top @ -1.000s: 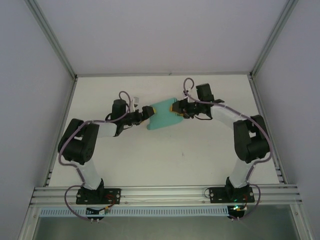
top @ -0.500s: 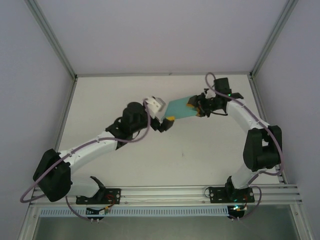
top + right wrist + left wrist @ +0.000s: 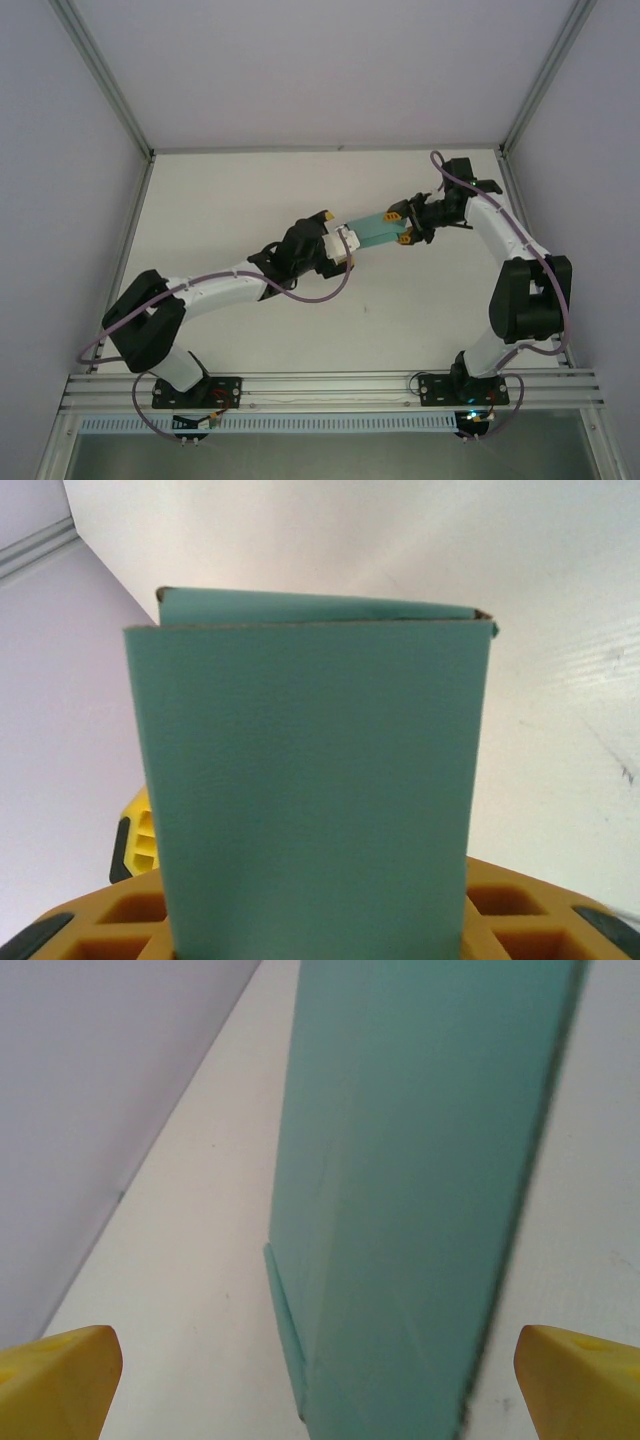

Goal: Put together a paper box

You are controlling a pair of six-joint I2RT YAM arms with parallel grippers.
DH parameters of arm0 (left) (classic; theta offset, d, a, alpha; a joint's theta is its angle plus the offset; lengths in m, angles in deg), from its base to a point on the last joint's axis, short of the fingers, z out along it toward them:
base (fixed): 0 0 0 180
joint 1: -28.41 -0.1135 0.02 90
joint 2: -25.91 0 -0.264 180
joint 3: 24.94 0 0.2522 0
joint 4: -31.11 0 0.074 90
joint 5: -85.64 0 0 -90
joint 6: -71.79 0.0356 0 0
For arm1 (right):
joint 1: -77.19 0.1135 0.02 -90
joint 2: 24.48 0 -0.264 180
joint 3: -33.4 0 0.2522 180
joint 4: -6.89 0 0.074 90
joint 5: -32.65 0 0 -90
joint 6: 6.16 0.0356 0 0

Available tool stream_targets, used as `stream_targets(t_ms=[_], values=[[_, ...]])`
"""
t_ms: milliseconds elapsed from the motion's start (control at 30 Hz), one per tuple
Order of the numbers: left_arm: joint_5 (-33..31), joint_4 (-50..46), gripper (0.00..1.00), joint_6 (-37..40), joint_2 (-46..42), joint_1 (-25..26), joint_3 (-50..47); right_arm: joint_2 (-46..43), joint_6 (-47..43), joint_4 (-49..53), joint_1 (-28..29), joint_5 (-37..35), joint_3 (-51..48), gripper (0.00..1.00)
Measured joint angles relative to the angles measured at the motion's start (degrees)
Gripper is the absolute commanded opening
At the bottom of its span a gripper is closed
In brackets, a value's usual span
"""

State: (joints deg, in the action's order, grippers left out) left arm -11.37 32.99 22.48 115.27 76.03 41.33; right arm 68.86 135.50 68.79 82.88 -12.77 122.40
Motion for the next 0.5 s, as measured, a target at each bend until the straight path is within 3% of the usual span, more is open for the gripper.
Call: stream_targets(t_ms=[167,300,500], values=[[-0.04,1.38,0.88,1.31,2.71,0.00,1.81,0.28,0.17,0.94,0.00,1.42,0.00,0.42],[0.44,1.86,0.65,1.99,4.44,0.07,2.27,1.03,-0.02,0.96,0.00,1.57,0.44,0.44],[1.77,1.77,0.50,2.23,4.68,0.37,2.29,1.11,-0.74,1.51,0.00,1.64,1.16,0.49]])
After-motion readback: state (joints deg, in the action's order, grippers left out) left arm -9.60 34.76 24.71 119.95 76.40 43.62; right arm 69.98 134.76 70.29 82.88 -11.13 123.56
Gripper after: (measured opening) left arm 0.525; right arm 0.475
